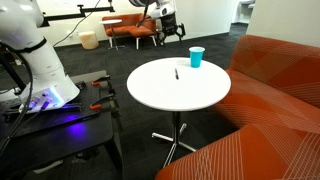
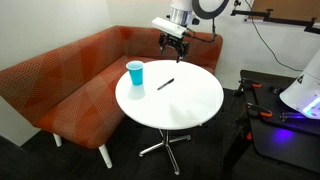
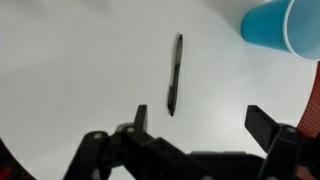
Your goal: Pick up the pen from the table and put it in the light blue cup.
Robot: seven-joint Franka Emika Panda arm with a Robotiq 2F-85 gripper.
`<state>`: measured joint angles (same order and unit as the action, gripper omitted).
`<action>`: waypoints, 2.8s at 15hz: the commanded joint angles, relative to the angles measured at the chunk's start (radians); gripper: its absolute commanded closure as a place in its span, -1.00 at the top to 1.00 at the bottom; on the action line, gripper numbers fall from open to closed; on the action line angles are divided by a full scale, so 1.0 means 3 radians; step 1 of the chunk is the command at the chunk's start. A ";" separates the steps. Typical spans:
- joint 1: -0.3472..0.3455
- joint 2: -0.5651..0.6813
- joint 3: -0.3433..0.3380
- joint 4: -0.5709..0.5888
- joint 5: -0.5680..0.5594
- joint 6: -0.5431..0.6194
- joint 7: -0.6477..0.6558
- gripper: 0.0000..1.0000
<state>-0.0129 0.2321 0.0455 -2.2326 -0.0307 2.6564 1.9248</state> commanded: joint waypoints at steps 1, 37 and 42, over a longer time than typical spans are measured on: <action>0.0051 0.0278 -0.0076 0.0322 0.0342 -0.0163 -0.0258 1.00; 0.0464 0.1500 -0.0555 0.1210 0.0269 -0.0696 -0.0178 0.95; 0.0468 0.1527 -0.0568 0.1228 0.0273 -0.0695 -0.0181 0.55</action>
<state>0.1128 0.6850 -0.1046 -1.8762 0.0561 2.4592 1.8630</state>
